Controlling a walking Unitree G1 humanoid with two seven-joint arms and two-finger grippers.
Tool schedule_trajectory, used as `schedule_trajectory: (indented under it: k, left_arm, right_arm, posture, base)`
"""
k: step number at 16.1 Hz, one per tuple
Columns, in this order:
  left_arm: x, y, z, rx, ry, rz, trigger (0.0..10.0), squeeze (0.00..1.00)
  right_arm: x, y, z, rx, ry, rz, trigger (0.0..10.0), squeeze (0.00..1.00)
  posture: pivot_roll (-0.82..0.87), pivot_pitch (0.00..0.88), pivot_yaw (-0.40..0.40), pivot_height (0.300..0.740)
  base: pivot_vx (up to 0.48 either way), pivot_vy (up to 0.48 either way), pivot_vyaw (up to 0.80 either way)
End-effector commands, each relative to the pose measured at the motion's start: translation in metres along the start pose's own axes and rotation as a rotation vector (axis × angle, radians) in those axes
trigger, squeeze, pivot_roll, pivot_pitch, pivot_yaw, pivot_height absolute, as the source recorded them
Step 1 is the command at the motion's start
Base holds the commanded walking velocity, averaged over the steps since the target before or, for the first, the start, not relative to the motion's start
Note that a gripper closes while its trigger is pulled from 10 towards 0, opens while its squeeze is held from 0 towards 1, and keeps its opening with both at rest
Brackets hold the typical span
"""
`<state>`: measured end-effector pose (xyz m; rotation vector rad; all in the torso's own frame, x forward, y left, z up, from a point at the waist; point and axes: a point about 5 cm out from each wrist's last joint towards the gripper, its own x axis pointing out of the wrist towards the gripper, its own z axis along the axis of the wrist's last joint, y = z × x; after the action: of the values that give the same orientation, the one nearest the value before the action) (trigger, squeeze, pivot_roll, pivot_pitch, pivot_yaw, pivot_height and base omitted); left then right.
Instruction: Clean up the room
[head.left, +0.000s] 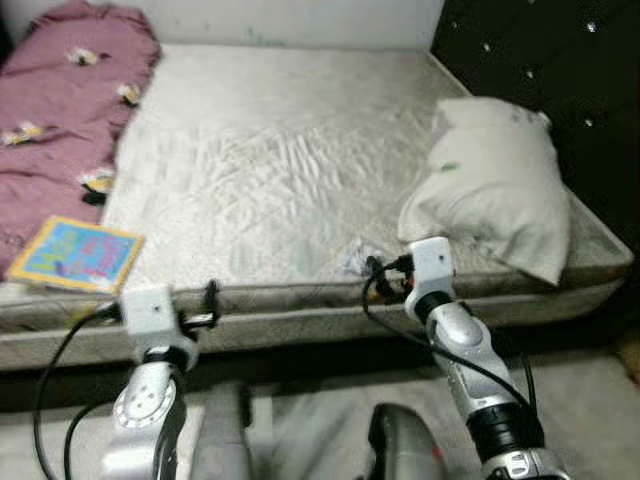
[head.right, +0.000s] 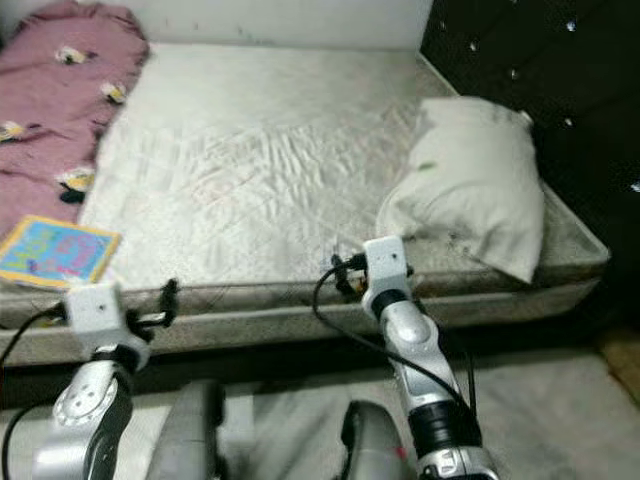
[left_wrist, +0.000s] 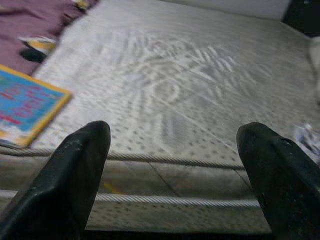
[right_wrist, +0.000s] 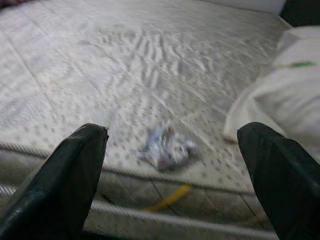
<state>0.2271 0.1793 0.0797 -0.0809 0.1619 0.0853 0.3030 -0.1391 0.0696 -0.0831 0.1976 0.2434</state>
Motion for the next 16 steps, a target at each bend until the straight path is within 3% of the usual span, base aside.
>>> schedule_trajectory:
  k: [1,16]
  left_arm:
    - [0.0014,-0.0003,0.004,0.002,-0.01,-0.009,10.0,0.0]
    - [0.0028,-0.0024,0.0041,-0.006,-0.006,-0.015,10.0,0.0]
  right_arm:
    - [0.0014,-0.0011,0.0029,-0.003,-0.006,-0.007,10.0,0.0]
    - [0.0032,0.0003,0.0044,0.004,-0.011,0.007,10.0,0.0]
  posture:
    - [0.01,0.0,-0.097,0.601]
    - [0.0,0.0,-0.097,0.601]
  base:
    - [0.289,0.0,0.0]
    - [0.294,0.0,0.0]
